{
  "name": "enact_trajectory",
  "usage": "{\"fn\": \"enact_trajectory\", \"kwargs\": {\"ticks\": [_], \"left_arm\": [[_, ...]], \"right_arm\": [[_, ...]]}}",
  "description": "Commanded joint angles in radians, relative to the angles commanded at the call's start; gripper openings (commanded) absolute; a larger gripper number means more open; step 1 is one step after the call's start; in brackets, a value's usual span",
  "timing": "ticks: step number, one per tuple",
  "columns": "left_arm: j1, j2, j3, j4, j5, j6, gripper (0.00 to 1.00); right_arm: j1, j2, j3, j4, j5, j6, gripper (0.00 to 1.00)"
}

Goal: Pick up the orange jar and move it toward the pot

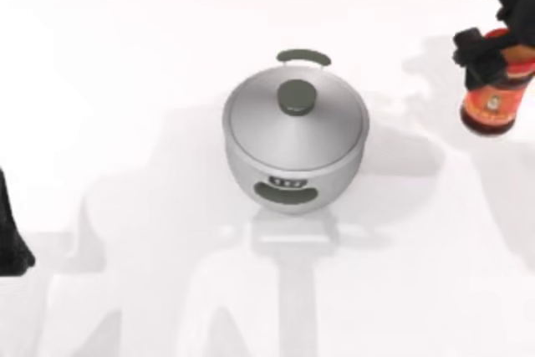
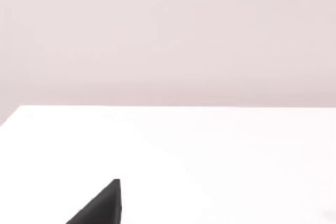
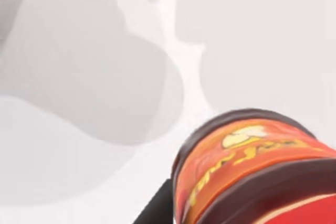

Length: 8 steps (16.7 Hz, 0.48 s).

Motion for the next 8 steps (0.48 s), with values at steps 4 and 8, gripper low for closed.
{"fn": "enact_trajectory", "kwargs": {"ticks": [4, 8], "left_arm": [[0.0, 0.0, 0.0, 0.0, 0.0, 0.0, 1.0], [0.0, 0.0, 0.0, 0.0, 0.0, 0.0, 1.0]], "right_arm": [[0.087, -0.034, -0.107, 0.093, 0.081, 0.32, 0.0], [0.147, -0.066, -0.181, 0.163, 0.138, 0.508, 0.0]]}}
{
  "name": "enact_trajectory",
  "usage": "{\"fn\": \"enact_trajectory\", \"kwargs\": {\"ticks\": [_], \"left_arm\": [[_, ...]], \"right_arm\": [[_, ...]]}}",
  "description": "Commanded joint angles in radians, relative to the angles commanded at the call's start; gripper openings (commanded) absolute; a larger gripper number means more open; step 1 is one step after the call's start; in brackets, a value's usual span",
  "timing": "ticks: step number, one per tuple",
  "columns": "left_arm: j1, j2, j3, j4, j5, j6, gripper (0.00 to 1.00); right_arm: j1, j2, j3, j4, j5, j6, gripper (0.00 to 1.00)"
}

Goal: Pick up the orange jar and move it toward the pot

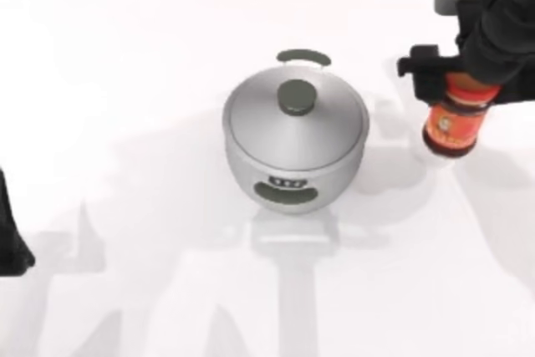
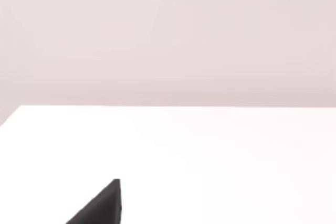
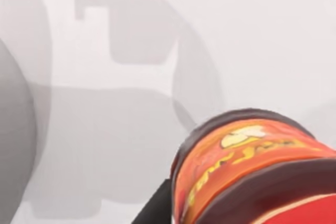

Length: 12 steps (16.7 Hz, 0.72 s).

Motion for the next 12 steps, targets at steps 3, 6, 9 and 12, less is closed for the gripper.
{"fn": "enact_trajectory", "kwargs": {"ticks": [3, 6, 9, 12], "left_arm": [[0.0, 0.0, 0.0, 0.0, 0.0, 0.0, 1.0], [0.0, 0.0, 0.0, 0.0, 0.0, 0.0, 1.0], [0.0, 0.0, 0.0, 0.0, 0.0, 0.0, 1.0], [0.0, 0.0, 0.0, 0.0, 0.0, 0.0, 1.0]], "right_arm": [[0.011, -0.006, -0.013, 0.014, 0.011, 0.031, 0.0], [0.006, -0.002, -0.01, 0.012, 0.008, 0.031, 0.0], [0.007, 0.014, -0.035, 0.053, 0.007, 0.031, 0.0], [0.007, 0.05, -0.084, 0.146, 0.01, 0.029, 0.0]]}}
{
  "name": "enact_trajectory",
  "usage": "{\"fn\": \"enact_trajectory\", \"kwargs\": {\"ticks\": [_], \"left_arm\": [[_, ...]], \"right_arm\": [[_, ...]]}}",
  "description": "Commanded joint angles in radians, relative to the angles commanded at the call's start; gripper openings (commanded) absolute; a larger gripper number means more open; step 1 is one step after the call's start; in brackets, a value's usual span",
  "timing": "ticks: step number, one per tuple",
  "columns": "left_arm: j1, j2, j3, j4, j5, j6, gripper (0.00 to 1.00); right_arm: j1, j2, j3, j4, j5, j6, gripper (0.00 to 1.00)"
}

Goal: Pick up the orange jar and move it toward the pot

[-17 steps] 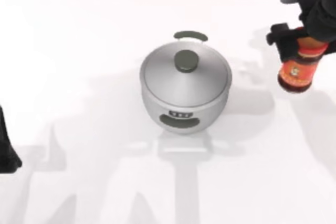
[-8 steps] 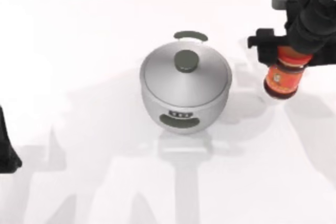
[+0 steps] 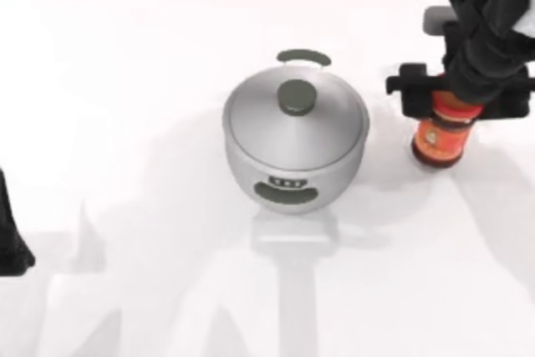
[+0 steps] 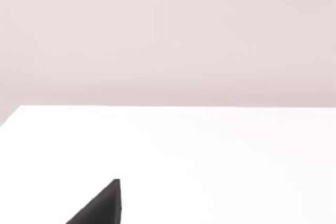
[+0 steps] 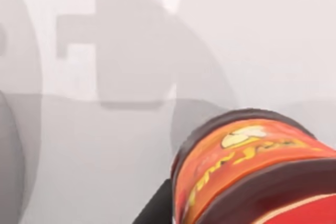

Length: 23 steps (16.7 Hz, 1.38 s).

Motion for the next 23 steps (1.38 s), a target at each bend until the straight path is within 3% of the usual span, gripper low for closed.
{"fn": "enact_trajectory", "kwargs": {"ticks": [6, 19, 23], "left_arm": [[0.0, 0.0, 0.0, 0.0, 0.0, 0.0, 1.0], [0.0, 0.0, 0.0, 0.0, 0.0, 0.0, 1.0], [0.0, 0.0, 0.0, 0.0, 0.0, 0.0, 1.0]], "right_arm": [[0.0, 0.019, -0.023, 0.038, 0.001, 0.0, 0.0], [0.0, 0.019, -0.023, 0.038, 0.001, 0.0, 0.98], [0.0, 0.019, -0.023, 0.038, 0.001, 0.0, 1.0]]}}
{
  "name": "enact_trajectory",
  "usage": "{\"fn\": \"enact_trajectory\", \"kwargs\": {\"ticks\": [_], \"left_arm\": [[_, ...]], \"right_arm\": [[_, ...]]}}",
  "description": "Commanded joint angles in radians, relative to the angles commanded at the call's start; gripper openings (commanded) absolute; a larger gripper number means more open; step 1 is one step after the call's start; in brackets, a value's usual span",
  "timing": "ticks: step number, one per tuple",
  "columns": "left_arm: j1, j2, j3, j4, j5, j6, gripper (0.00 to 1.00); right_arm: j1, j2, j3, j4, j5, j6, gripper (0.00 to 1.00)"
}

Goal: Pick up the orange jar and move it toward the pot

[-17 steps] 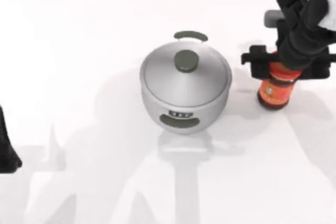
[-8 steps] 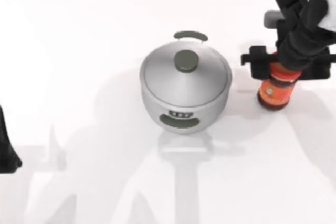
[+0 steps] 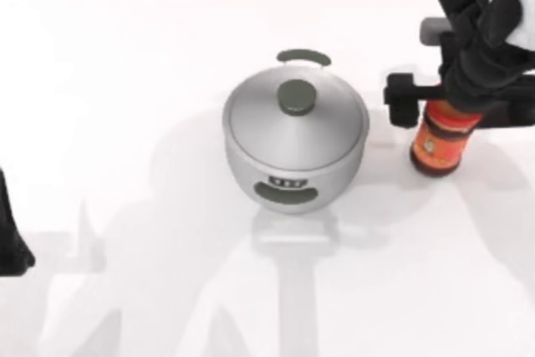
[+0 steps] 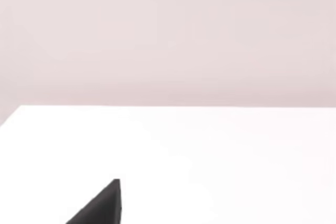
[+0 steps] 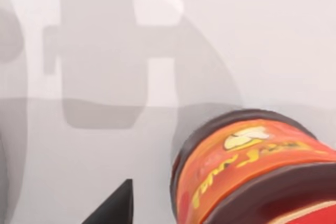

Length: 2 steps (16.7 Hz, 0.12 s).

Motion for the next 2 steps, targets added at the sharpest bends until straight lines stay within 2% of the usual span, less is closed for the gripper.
{"fn": "enact_trajectory", "kwargs": {"ticks": [2], "left_arm": [[0.0, 0.0, 0.0, 0.0, 0.0, 0.0, 1.0]], "right_arm": [[0.0, 0.0, 0.0, 0.0, 0.0, 0.0, 1.0]]}}
